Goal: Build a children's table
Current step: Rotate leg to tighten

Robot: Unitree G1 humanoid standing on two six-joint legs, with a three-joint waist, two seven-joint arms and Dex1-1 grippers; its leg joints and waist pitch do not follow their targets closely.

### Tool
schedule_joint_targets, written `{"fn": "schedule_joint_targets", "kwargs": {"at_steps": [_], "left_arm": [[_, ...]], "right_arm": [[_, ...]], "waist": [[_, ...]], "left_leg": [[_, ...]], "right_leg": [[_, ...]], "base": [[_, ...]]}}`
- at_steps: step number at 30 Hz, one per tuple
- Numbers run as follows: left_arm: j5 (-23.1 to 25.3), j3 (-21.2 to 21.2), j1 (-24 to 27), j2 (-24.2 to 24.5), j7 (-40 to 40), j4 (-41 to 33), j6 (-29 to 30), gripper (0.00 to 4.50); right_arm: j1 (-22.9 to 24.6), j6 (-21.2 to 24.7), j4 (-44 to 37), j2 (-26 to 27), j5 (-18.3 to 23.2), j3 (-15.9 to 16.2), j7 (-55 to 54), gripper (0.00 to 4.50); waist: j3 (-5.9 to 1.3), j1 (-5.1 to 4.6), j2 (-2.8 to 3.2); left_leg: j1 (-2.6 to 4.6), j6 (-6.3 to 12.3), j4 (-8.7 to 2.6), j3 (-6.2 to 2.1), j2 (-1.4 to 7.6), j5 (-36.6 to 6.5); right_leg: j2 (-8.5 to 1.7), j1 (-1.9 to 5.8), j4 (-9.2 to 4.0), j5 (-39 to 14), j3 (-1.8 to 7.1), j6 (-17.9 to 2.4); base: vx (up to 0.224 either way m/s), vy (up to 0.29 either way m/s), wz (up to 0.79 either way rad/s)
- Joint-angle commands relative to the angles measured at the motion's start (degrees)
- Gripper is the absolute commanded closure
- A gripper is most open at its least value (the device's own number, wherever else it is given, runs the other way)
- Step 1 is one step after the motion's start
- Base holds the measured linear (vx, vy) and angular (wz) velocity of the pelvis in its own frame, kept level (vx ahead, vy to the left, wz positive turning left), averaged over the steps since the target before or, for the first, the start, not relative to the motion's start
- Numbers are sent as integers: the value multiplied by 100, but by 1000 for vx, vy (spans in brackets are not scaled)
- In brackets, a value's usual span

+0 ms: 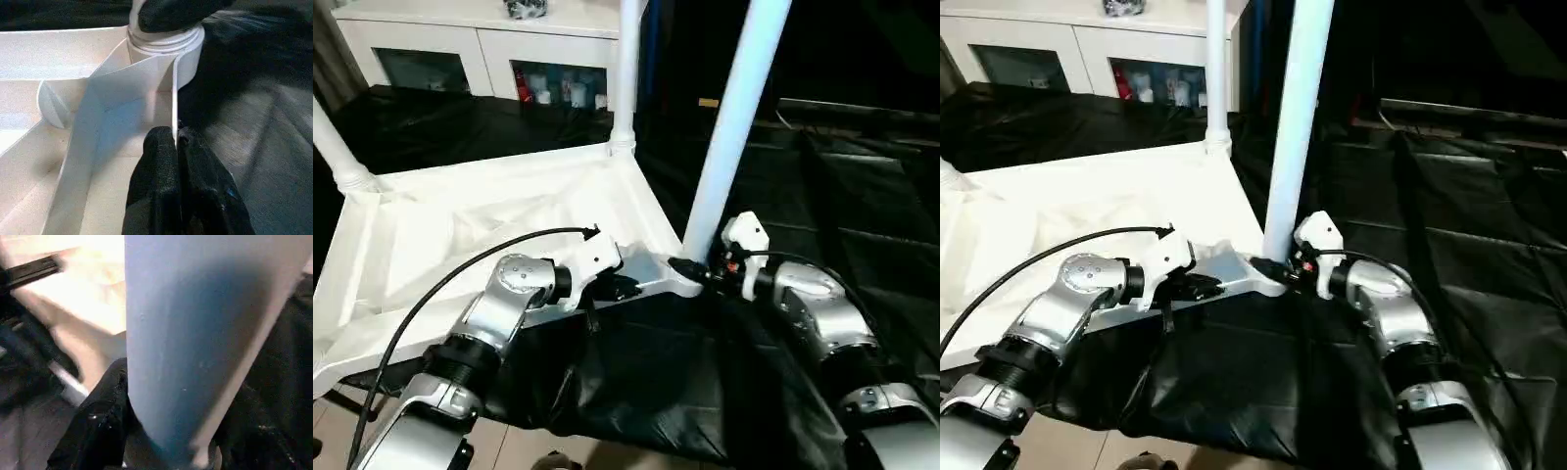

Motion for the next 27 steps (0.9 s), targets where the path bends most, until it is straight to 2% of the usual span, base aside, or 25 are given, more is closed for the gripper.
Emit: {"fn": "schedule_joint_targets", "kwargs": {"at_steps": [1, 2, 4, 7, 9, 12, 13, 16, 18, 21, 22, 23, 24, 25, 27], "left_arm": [[103, 102, -214, -157, 499, 123, 138, 450], [163, 110, -295, -307, 776, 219, 207, 450], [198, 128, -368, -465, 1039, 308, 261, 450], [307, 63, -509, -845, 1514, 464, 349, 450], [397, -54, -536, -961, 1592, 488, 304, 450], [393, -100, -523, -940, 1484, 470, 235, 450], [365, -102, -506, -909, 1388, 455, 161, 450], [333, -106, -444, -758, 1140, 400, 10, 450], [284, -100, -389, -648, 919, 344, -67, 450], [113, -53, -240, -419, 363, 165, -209, 450], [29, -46, -186, -336, 159, 77, -265, 450], [-61, -42, -133, -259, -47, -15, -272, 450], [-129, -41, -88, -187, -214, -93, -257, 450], [-129, -41, -88, -187, -214, -93, -257, 450], [-251, -92, 17, 24, -665, -243, -311, 450]], "right_arm": [[145, 266, 197, 224, -243, 62, -648, 250], [172, 357, 206, 451, -287, 18, -1113, 251], [179, 416, 232, 648, -376, 14, -1549, 254], [20, 467, 474, 1115, -607, 104, -2441, 254], [-139, 335, 608, 1311, -671, 212, -2561, 254], [-153, 247, 535, 1313, -692, 241, -2484, 254], [-130, 176, 454, 1298, -622, 189, -2377, 200], [-68, 206, 302, 1175, -409, 31, -2074, 181], [-30, 163, 254, 1008, -356, 42, -1757, 141], [10, -2, 247, 581, -320, 157, -1050, 131], [29, -45, 229, 428, -323, 219, -749, 131], [55, -96, 199, 293, -314, 283, -436, 131], [83, -180, 167, 176, -305, 342, -152, 131], [83, -180, 167, 176, -305, 342, -152, 131], [147, -358, 47, -86, -222, 426, 614, 131]], "waist": [[-352, 2, -58], [-348, -10, -72], [-334, -24, -57], [-331, -53, -51], [-323, -80, -43], [-334, -73, -30], [-336, -75, -41], [-347, -75, -52], [-361, -69, -54], [-375, -65, -58], [-384, -64, -40], [-397, -59, -69], [-405, -64, -64], [-399, -61, -62], [-407, -46, -58]], "left_leg": [[101, 150, -400, -88, 235, -1228], [90, 115, -417, -96, 243, -1267], [109, 23, -440, -101, 252, -1387], [124, -66, -466, -115, 241, -1597], [135, -84, -471, -128, 230, -1795], [122, -21, -472, -128, 237, -1765], [112, -6, -478, -128, 239, -1724], [91, 56, -471, -120, 237, -1624], [85, 101, -456, -114, 240, -1497], [58, 235, -422, -97, 239, -1231], [49, 256, -412, -98, 236, -1146], [38, 318, -395, -94, 231, -999], [30, 402, -378, -83, 231, -891], [29, 432, -379, -84, 234, -865], [29, 527, -361, -72, 242, -812]], "right_leg": [[-481, 243, -515, -1705, 287, -1045], [-484, 244, -521, -1797, 288, -991], [-473, 210, -538, -1888, 295, -942], [-476, 206, -559, -1979, 294, -888], [-494, 200, -588, -2138, 291, -866], [-507, 211, -591, -2048, 300, -820], [-498, 219, -580, -1937, 298, -825], [-495, 238, -556, -1703, 304, -867], [-496, 254, -527, -1467, 303, -931], [-500, 286, -482, -1053, 301, -1085], [-501, 296, -459, -922, 299, -1125], [-489, 329, -434, -686, 286, -1188], [-485, 324, -409, -455, 290, -1264], [-488, 326, -403, -404, 287, -1289], [-480, 329, -391, -354, 278, -1355]], "base": [[0, 0, 0], [0, 0, 0], [0, 0, 0], [0, 0, 0], [0, 0, 0], [0, 0, 0], [0, 0, 0], [0, 0, 0], [0, 0, 0], [0, 0, 0], [0, 0, 0], [0, 0, 0], [0, 0, 0], [0, 0, 0], [0, 0, 0]]}}
